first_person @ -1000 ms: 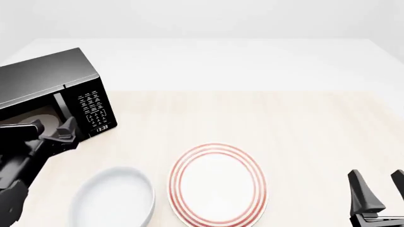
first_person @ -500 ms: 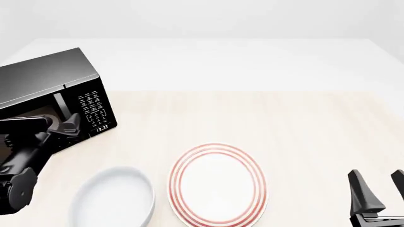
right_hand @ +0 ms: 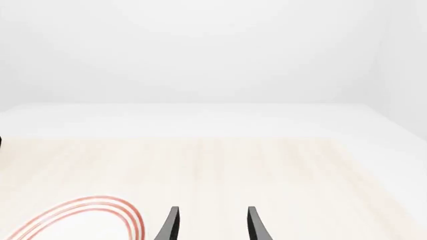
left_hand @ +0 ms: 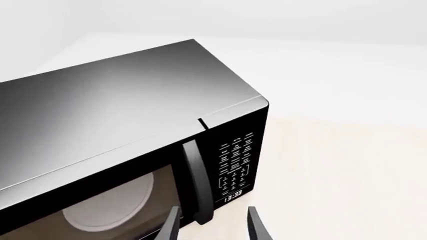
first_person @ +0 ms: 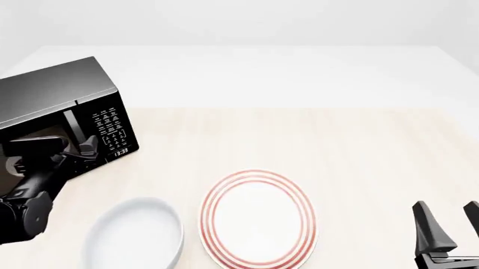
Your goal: Open the microwave.
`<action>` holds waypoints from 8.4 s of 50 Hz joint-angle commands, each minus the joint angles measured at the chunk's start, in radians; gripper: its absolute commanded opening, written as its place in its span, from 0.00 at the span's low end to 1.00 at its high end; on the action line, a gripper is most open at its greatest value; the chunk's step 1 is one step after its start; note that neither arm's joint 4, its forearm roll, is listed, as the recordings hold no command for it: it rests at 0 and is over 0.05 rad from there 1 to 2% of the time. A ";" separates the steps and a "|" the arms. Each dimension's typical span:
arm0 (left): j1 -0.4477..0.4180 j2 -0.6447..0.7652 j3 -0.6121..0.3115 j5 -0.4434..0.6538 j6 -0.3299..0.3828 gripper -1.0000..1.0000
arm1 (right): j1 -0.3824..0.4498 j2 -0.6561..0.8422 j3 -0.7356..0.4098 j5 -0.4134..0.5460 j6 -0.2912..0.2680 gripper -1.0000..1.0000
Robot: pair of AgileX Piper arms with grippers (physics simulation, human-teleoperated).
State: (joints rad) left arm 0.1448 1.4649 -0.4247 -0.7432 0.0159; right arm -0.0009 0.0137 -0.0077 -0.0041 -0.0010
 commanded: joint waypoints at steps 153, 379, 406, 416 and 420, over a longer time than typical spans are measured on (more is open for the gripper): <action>-0.061 -0.044 0.020 -0.033 -0.060 0.00 | 0.000 0.000 0.000 0.000 0.000 1.00; -0.088 -1.019 0.046 0.745 0.057 1.00 | 0.000 0.000 0.000 0.000 0.000 1.00; -0.087 -1.021 -0.055 0.784 0.137 1.00 | -0.004 -0.003 -0.002 0.005 0.000 1.00; -0.097 -1.027 -0.098 0.824 0.158 1.00 | -0.004 -0.003 -0.003 0.006 0.000 1.00; -0.106 -1.020 -0.117 0.840 0.171 1.00 | -0.004 -0.002 -0.003 0.005 0.000 1.00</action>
State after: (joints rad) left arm 0.0488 0.4427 -0.4967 0.0602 0.1603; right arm -0.0049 0.0115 -0.0102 0.0009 -0.0008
